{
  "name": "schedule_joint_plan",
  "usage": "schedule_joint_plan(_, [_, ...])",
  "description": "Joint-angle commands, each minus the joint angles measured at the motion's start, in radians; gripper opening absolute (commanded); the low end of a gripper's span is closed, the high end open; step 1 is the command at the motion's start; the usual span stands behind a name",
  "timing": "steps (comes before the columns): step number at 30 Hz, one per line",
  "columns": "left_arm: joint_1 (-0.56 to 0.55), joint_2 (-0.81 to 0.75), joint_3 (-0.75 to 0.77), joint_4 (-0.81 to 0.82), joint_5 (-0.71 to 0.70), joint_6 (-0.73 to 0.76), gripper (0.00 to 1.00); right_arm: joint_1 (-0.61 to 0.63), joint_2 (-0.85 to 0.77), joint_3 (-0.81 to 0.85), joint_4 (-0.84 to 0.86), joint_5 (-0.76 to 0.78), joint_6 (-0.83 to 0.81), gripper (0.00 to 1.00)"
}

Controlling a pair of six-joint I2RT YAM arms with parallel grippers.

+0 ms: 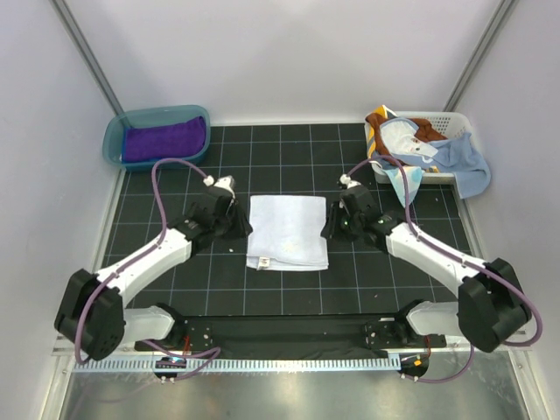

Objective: Fold and stack the towels
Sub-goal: Fold the towel

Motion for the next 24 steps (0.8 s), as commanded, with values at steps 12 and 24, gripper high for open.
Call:
schedule_joint_plan(12, [0.112,0.491,0.456,0.006,0.109,0.114,0.30,-0.153,0.444,0.422,0.023,0.065,-0.020,0.35])
schedule_joint_plan(24, [0.155,0.758,0.608,-0.016,0.102,0.165,0.30,-0.176,0.676,0.559,0.015,0.087,-0.053,0.38])
